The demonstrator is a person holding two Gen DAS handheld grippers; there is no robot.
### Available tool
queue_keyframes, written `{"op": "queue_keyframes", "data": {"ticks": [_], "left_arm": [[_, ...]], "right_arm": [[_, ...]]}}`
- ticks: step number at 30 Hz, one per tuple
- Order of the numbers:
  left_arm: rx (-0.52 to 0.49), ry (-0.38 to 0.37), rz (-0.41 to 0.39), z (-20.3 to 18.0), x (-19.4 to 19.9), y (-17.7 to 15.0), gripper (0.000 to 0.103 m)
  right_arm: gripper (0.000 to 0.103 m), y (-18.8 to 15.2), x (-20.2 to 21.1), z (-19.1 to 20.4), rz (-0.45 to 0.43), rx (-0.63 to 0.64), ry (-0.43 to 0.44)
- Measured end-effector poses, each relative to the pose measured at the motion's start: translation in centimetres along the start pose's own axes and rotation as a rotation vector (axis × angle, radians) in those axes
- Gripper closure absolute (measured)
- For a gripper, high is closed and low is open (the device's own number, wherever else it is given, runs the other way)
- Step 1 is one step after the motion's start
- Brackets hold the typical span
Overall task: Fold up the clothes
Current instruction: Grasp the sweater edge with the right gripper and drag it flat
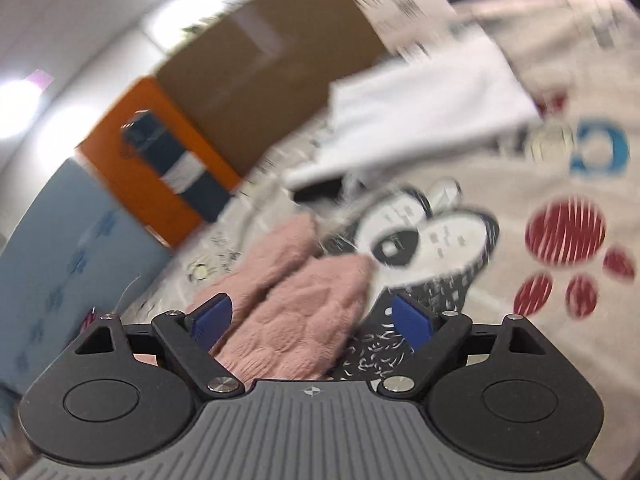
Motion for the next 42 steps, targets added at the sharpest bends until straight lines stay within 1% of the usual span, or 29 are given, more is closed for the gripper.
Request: {"op": "queue_keyframes", "data": {"ticks": [2,3,5,6,7,8,9,10,11,13,14,15,17,19,20,22,24,26,30,32,34,35,36,37,38,39,41,42], "left_arm": [[0.006,0.002,0.008,0.0,-0.3,-0.1,0.005],[0.009,0.001,0.012,0.0,-0.4,-0.2,0.005],[0.011,0.002,0.016,0.0,-0.5,-0.3,0.005],[0.011,0.002,0.018,0.0,-0.6,-0.3,0.005],[0.012,0.003,0.019,0.0,-0.6,-0.4,0.005],[0.013,0.002,0.021,0.0,-0.7,-0.4,0.005],[0.015,0.001,0.021,0.1,-0.6,-0.4,0.005],[0.020,0.002,0.020,0.2,-0.6,-0.5,0.005],[0.026,0.003,0.020,0.3,-0.6,-0.5,0.005],[0.038,0.003,0.020,0.5,-0.6,-0.5,0.005],[0.043,0.003,0.021,0.6,-0.6,-0.6,0.005],[0.047,0.000,0.023,0.6,-0.7,-0.6,0.005],[0.047,-0.008,0.027,0.6,-0.8,-0.6,0.005],[0.041,-0.020,0.027,0.5,-0.8,-0.5,0.005],[0.037,-0.027,0.028,0.4,-0.9,-0.5,0.005],[0.025,-0.040,0.041,0.1,-1.1,-0.5,0.005],[0.004,-0.032,0.058,-0.3,-1.5,-0.5,0.005],[-0.005,-0.036,0.063,-0.5,-1.6,-0.6,0.005],[0.002,-0.035,0.071,-0.5,-1.8,-0.5,0.005],[0.001,-0.030,0.074,-0.5,-1.8,-0.5,0.005],[-0.001,-0.031,0.068,-0.4,-1.8,-0.4,0.005],[0.001,-0.032,0.063,-0.3,-1.7,-0.3,0.005],[0.009,-0.029,0.052,-0.1,-1.5,-0.2,0.005],[0.017,-0.026,0.041,0.2,-1.2,-0.1,0.005],[0.027,-0.023,0.029,0.5,-1.0,0.1,0.005],[0.046,-0.017,0.013,1.0,-0.8,0.4,0.005],[0.097,0.015,-0.021,2.3,-0.5,1.0,0.005],[0.129,0.046,-0.033,3.0,-0.5,1.5,0.004]], "right_arm": [[0.017,0.1,-0.7,0.2,-0.028,0.012,-0.016],[0.017,0.1,-1.1,0.6,-0.035,0.043,-0.036],[0.021,-0.1,-2.0,1.5,-0.047,0.119,-0.094],[0.038,-0.3,-2.4,2.1,-0.052,0.162,-0.134],[0.067,-0.5,-2.6,2.7,-0.049,0.209,-0.164],[0.076,-0.8,-2.7,3.0,-0.035,0.241,-0.160],[0.086,-1.0,-2.3,3.1,-0.042,0.248,-0.143],[0.092,-1.1,-1.9,3.3,-0.052,0.252,-0.125],[0.093,-1.1,-1.0,3.7,-0.089,0.277,-0.122],[0.096,-0.8,1.5,4.7,-0.190,0.348,-0.127],[0.096,-0.6,2.7,5.2,-0.237,0.376,-0.128],[0.096,-0.2,3.9,5.4,-0.264,0.382,-0.121],[0.096,0.4,6.0,5.7,-0.300,0.373,-0.102],[0.097,0.7,7.5,5.9,-0.321,0.353,-0.078],[0.097,0.9,8.0,6.0,-0.327,0.345,-0.079],[0.097,0.8,7.9,6.0,-0.312,0.366,-0.114],[0.097,0.4,7.4,5.9,-0.289,0.399,-0.163],[0.097,-0.5,6.4,5.4,-0.260,0.444,-0.228],[0.097,-2.0,3.4,3.7,-0.193,0.505,-0.322],[0.097,-2.3,2.1,2.5,-0.142,0.494,-0.339],[0.096,-2.5,1.4,1.6,-0.114,0.481,-0.360],[0.094,-2.4,1.3,1.3,-0.116,0.479,-0.374],[0.085,-2.2,1.4,1.2,-0.130,0.478,-0.393],[0.072,-2.1,1.5,1.3,-0.153,0.489,-0.427],[0.066,-1.7,1.7,1.4,-0.184,0.507,-0.474],[0.063,-1.1,2.0,1.4,-0.209,0.499,-0.477],[0.062,0.1,2.6,1.5,-0.259,0.473,-0.465],[0.060,0.8,2.7,1.4,-0.259,0.437,-0.415]]}}
Point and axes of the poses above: each gripper's, at about its wrist camera, not at the fingertips, and x roughly against the way its jaws point, z to its left, y to its top, the point moved 1 cm from there along -x, roughly the way its jaws point, and after that the axes turned 9 degrees about x, right-handed, at the moved point
